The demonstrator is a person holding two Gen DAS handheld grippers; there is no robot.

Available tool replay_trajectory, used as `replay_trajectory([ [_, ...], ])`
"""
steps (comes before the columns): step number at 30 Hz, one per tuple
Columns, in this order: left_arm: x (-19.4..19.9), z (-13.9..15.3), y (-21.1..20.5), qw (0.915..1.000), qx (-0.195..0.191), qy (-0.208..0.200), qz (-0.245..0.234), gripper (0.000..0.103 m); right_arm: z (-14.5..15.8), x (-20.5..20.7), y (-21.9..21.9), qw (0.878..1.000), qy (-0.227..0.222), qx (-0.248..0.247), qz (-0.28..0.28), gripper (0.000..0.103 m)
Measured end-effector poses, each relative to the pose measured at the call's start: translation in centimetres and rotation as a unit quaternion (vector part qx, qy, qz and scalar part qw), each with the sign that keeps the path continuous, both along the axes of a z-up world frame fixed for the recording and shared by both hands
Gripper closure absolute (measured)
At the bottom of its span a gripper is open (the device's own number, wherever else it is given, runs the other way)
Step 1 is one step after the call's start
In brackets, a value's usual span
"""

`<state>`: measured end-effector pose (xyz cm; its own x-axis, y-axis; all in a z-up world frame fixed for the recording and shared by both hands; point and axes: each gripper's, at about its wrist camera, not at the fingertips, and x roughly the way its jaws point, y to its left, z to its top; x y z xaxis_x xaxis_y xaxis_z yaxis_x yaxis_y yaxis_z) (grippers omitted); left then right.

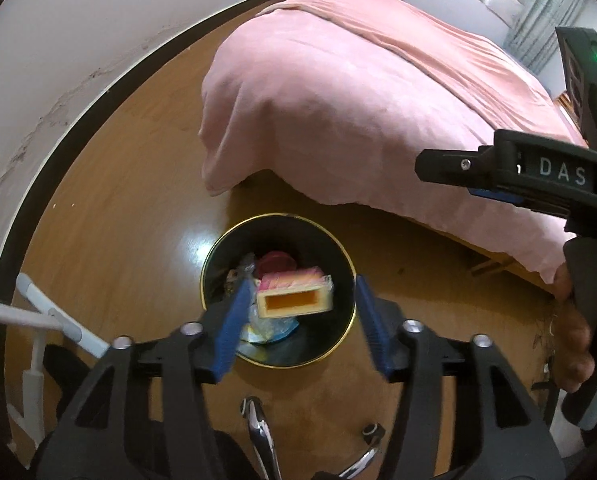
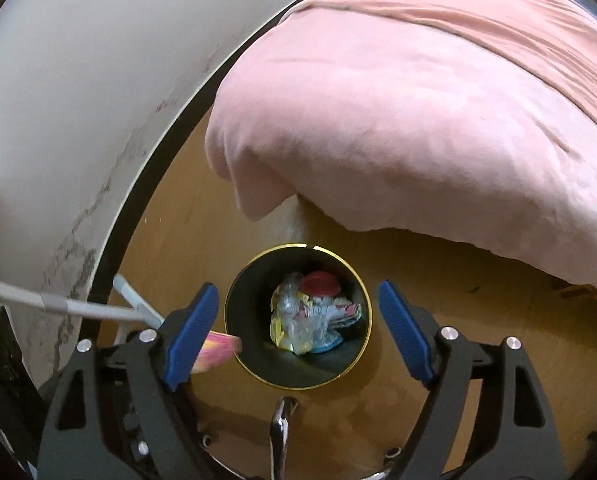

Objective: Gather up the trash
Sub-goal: 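Carry the lid and box over the bin and open both tools, then swing both tools back toward the desk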

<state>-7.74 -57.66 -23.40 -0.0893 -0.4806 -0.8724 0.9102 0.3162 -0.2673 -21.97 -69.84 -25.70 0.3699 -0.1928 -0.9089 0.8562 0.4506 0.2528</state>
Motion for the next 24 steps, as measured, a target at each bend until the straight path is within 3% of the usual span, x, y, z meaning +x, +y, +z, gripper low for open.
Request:
replay_trajectory([
  [9,-0.7,4.4,1.1,0.9994,-0.020,-0.027,-0.006,0.029,0.8,-0.4,-0.1,1.000,-0.010,-0.006,-0.004,0.023],
  [14,-0.6,10.7,3.9,0.9971,-0.053,-0.055,0.005,0.018,4.6,0.5,1.9,0.998,-0.019,-0.047,0.031,0.023],
  [19,2.5,18.2,11.8,0.9893,-0.077,-0.111,0.055,0.015,11.1,3.7,6.6,0.988,-0.059,-0.102,0.097,0.023],
  [24,8.5,22.9,22.7,0.9715,-0.084,-0.159,0.155,0.013,16.5,10.7,14.9,0.961,-0.090,-0.146,0.215,0.023],
])
